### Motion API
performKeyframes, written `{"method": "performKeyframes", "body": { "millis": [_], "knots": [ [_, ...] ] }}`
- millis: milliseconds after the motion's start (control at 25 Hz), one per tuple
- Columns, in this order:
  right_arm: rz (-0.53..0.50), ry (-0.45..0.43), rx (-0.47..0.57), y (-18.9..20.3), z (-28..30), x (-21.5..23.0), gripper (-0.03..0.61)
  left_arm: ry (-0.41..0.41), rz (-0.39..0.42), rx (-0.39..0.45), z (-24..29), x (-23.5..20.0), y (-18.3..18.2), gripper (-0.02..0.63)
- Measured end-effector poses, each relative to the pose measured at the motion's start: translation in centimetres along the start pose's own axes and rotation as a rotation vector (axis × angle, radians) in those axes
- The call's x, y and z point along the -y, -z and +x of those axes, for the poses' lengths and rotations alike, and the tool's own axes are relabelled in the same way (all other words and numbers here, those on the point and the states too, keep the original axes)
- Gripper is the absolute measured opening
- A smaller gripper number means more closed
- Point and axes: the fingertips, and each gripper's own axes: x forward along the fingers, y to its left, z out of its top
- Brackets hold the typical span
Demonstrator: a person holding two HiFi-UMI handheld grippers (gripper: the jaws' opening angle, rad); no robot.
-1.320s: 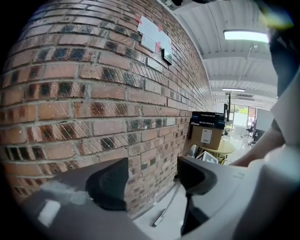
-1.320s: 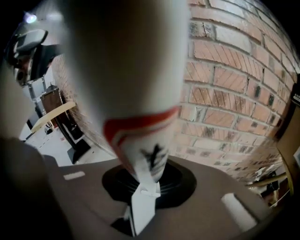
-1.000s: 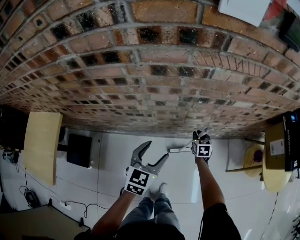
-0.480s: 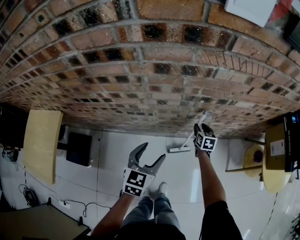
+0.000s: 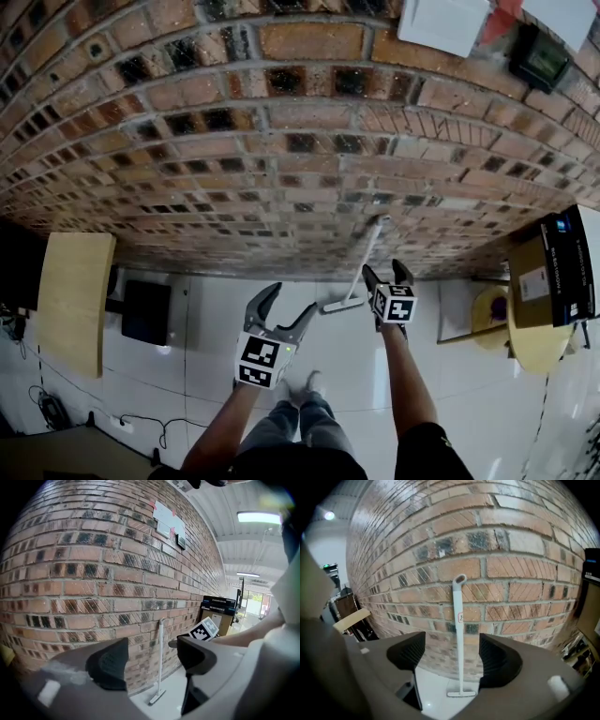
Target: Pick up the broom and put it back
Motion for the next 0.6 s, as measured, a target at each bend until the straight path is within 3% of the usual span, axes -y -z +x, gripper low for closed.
{"method": "performKeyframes", "body": {
  "millis": [600],
  "knots": [
    [-0.075, 0.038, 0.382, -12.2, -19.9, -8.2, 0.354, -0.061, 0.037, 0.231, -9.6, -0.1, -8.4, 0.327]
  ]
}}
